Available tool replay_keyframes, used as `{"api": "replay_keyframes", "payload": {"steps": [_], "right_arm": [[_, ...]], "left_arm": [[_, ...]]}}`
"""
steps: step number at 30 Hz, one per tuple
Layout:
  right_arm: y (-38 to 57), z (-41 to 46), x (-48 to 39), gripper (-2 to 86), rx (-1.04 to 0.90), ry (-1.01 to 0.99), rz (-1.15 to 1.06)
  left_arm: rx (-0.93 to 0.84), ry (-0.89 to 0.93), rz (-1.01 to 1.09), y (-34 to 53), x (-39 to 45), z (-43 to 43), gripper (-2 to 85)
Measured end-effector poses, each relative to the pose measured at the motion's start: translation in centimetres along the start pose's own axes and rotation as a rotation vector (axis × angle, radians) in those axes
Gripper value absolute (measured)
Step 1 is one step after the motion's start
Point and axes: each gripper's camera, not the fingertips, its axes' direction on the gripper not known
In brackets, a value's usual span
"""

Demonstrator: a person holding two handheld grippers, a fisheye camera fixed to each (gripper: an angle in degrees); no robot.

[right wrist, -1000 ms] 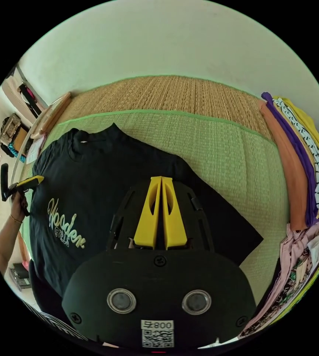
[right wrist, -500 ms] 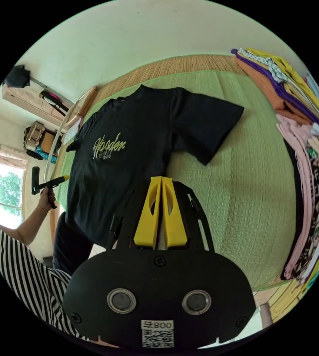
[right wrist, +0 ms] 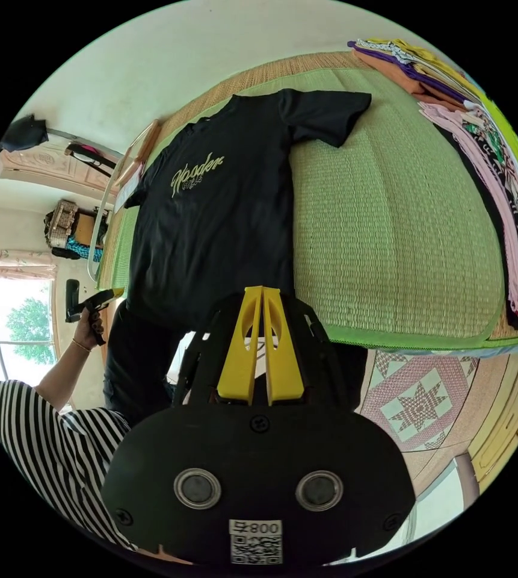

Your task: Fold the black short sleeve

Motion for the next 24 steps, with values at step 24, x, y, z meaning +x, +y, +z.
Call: {"api": "replay_keyframes", "payload": {"steps": [24], "right_arm": [[4.9, -2.8, 2.8, 0.2, -0.043, 0.087, 0.079]], "left_arm": [[0.067, -0.107, 0.119, 13.1, 3.3, -9.8, 0.2]]}}
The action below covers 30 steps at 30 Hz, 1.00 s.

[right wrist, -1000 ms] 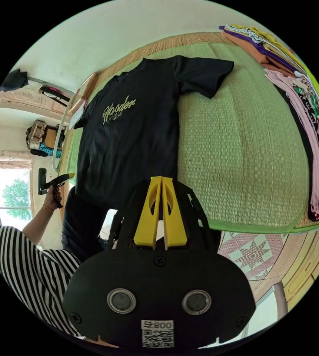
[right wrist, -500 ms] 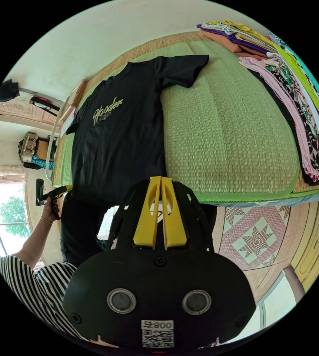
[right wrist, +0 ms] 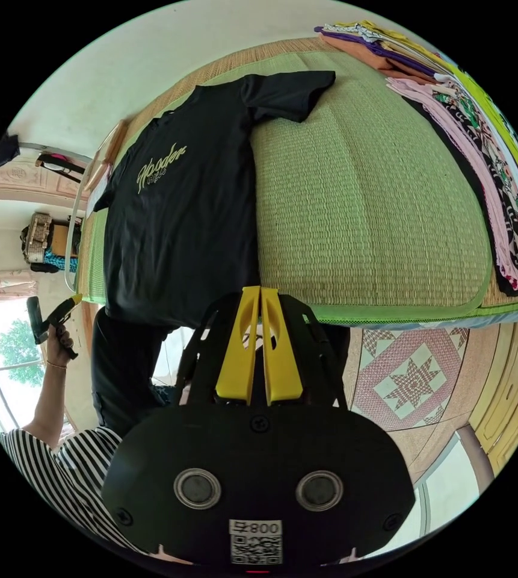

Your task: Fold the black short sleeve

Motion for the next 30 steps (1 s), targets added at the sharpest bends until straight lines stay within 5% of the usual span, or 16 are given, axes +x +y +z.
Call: {"api": "replay_keyframes", "payload": {"steps": [14, 23, 30], "right_arm": [[1.4, -1.3, -2.2, 3.9, -0.026, 0.012, -0.026], [0.7, -1.9, -5.0, 0.3, -0.078, 0.133, -0.089], [0.3, -2.6, -5.7, 0.2, -0.102, 0.11, -0.078]], "left_arm": [[-0.158, -0.044, -0.201, 3.8, -3.6, 1.8, 1.9], [-0.069, -0.104, 0.055, 3.9, 4.3, -2.4, 1.4], [-0.179, -0.158, 0.181, 3.4, 8.7, 0.3, 2.3]]}}
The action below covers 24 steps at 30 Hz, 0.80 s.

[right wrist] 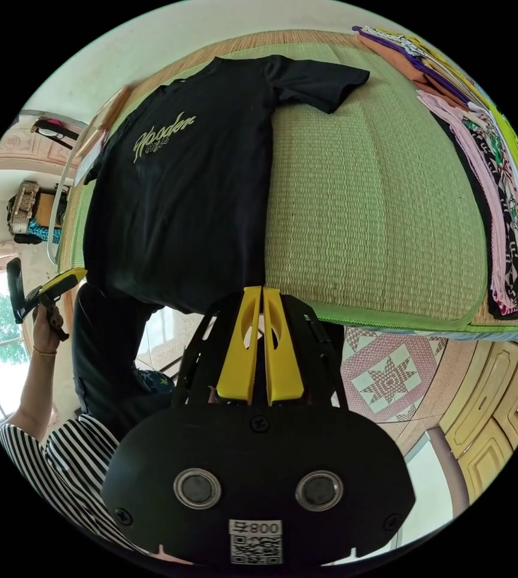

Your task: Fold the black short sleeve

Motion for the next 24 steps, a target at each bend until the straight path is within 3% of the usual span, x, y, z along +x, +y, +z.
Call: {"api": "replay_keyframes", "payload": {"steps": [11, 24], "right_arm": [[-0.3, -0.8, -1.1, 0.2, -0.012, 0.003, -0.011], [-0.6, -1.4, -2.3, 0.2, -0.023, 0.022, -0.021]], "left_arm": [[0.122, 0.05, -0.205, 3.2, -6.7, -4.8, 5.6], [-0.061, -0.088, -0.157, -1.1, -7.8, -2.9, 2.3]]}}
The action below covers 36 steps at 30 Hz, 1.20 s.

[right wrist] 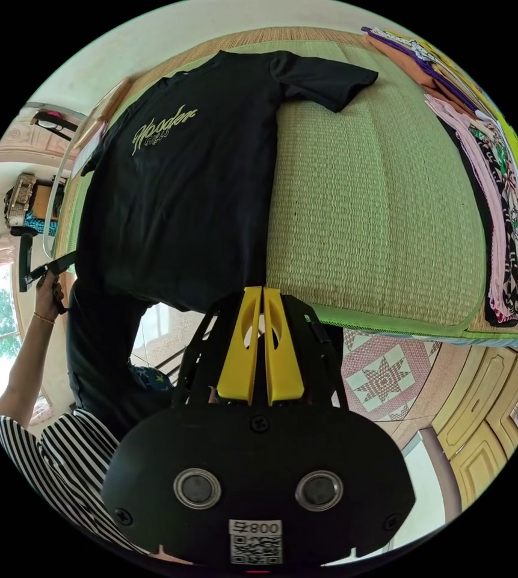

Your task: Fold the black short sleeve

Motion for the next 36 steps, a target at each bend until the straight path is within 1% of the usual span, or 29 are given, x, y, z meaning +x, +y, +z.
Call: {"api": "replay_keyframes", "payload": {"steps": [5, 7, 12, 22, 36], "right_arm": [[0.0, -0.3, 0.2, 0.1, -0.001, -0.022, 0.003], [0.1, -0.4, 0.3, 0.1, -0.004, -0.026, 0.001], [0.7, -0.8, 1.0, 0.1, -0.007, -0.003, 0.006], [1.9, -0.5, 2.3, 0.1, -0.003, -0.035, 0.039], [3.8, 1.4, 2.6, 0.1, -0.007, -0.055, 0.038]], "left_arm": [[0.006, -0.07, 0.003, 1.3, -0.8, -2.5, 1.5], [0.039, -0.096, -0.009, 2.8, -1.8, -4.6, 1.3], [0.074, -0.098, -0.065, 5.3, -4.6, -7.8, 1.1], [-0.031, -0.115, -0.113, 4.4, -6.2, -6.2, 1.2], [-0.005, -0.073, -0.146, 4.4, -6.9, -7.8, 1.5]]}}
